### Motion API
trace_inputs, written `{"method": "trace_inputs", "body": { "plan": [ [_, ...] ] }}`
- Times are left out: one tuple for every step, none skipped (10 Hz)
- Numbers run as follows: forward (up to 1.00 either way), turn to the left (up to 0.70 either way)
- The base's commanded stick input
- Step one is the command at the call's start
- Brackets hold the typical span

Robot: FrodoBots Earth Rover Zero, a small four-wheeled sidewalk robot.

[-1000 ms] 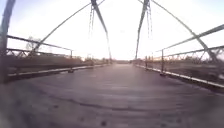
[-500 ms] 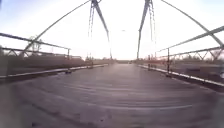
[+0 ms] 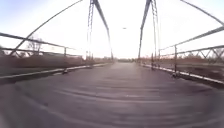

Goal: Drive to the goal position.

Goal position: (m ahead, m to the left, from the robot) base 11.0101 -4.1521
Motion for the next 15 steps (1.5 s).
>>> {"method": "trace_inputs", "body": {
  "plan": [
    [1.0,0.01],
    [1.0,0.01],
    [1.0,0.01],
    [1.0,0.01],
    [1.0,0.01],
    [1.0,0.01],
    [1.0,0.01],
    [1.0,0.01],
    [1.0,0.01],
    [1.0,0.01],
    [1.0,0.01],
    [1.0,0.01],
    [1.0,-0.03],
    [1.0,-0.09],
    [1.0,-0.14]
  ]
}}
